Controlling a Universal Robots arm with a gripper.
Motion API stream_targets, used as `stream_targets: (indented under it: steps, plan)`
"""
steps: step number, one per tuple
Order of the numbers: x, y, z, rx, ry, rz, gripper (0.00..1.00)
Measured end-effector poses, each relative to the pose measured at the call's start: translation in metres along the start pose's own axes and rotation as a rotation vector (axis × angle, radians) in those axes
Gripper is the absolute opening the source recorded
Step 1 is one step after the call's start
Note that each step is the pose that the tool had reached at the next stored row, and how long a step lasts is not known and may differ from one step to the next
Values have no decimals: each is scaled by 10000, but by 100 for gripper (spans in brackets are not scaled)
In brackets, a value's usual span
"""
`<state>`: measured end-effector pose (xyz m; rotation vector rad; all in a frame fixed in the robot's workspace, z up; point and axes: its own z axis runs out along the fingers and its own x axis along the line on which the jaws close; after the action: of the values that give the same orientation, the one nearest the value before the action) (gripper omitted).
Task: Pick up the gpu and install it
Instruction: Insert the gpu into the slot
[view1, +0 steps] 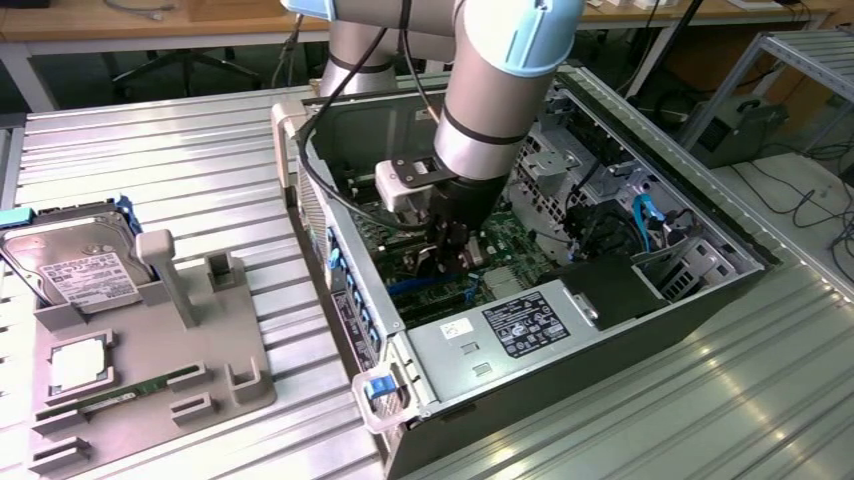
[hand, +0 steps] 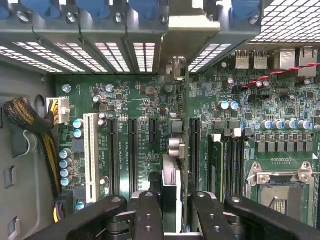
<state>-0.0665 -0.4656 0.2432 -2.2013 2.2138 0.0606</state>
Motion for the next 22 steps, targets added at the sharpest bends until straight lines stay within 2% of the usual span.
stream_targets:
  steps: [17,22]
  plan:
    - [6,29,115,-13,8,0,28]
    - [6,30,122,-15,5,1,28]
